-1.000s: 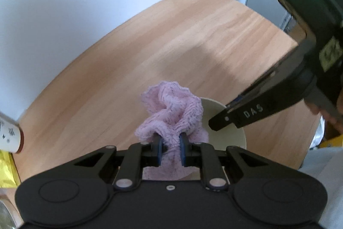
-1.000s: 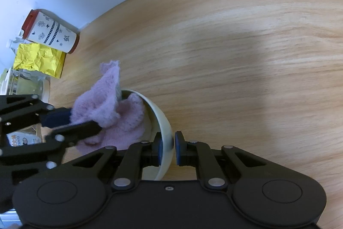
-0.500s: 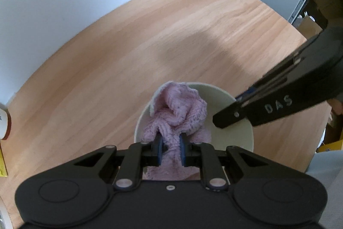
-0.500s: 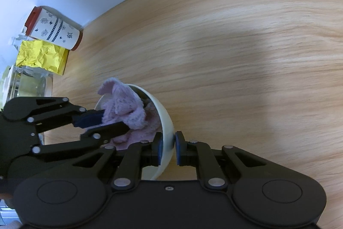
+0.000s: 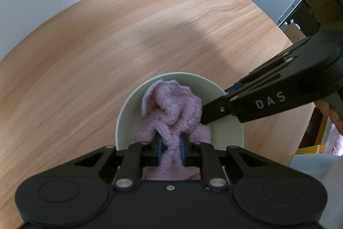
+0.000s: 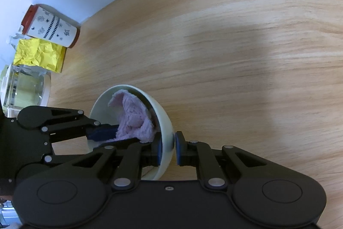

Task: Clean bowl
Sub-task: 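Lift the cloth toward the bowl rim with the left gripper, then rotate the bowl with the right gripper while the left gripper presses the cloth inside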

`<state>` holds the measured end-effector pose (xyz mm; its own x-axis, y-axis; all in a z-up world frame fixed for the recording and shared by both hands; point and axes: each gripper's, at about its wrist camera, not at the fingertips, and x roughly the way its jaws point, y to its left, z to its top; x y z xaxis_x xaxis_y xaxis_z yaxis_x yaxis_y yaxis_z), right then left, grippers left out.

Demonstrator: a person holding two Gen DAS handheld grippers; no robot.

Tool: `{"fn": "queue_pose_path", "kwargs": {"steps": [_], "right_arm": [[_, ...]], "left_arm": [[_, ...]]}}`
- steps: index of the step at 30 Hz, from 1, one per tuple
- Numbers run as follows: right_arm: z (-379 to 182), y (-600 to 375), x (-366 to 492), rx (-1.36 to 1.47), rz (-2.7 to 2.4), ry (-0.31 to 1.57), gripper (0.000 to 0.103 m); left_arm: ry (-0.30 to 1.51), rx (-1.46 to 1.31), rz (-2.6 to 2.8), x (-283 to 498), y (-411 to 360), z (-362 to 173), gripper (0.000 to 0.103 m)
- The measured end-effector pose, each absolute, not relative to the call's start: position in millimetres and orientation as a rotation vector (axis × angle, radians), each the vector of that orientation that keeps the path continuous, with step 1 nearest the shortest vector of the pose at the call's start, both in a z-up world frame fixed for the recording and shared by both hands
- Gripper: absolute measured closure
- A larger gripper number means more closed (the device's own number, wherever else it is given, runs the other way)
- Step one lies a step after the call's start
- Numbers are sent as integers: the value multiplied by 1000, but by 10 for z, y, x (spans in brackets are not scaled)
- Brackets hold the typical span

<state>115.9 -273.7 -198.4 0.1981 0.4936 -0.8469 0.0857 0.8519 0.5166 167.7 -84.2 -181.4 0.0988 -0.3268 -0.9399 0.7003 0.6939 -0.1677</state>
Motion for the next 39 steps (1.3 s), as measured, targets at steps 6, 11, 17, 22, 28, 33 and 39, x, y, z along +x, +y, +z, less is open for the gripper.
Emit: {"fn": "queue_pose_path", "kwargs": {"steps": [6, 11, 17, 22, 28, 33, 39], "right_arm": [[-1978, -2741, 1184, 497, 307, 1350, 89], [-1929, -2711, 1213, 435, 355, 1315, 89], [-1914, -2658, 1258, 330, 444, 1273, 90], [-1891, -2649, 1293, 279, 490, 1270, 90], [-1882, -2637, 1303, 256, 510, 1269, 90], [-1872, -2610, 1291, 253, 521, 1265, 88], [-1874, -2622, 1281, 264, 524, 1267, 85]], "left_arm": [[1166, 396, -824, 1605, -864, -1537, 88], [1074, 534, -848, 1526, -954, -1402, 88], [1017, 615, -864, 1534, -1023, -1444, 88], [1002, 654, -883, 1562, -1076, -1565, 88], [1006, 666, -885, 1598, -1082, -1686, 87], [1023, 645, -892, 1657, -1062, -1783, 87], [1044, 650, -918, 1702, -1074, -1854, 86]]}}
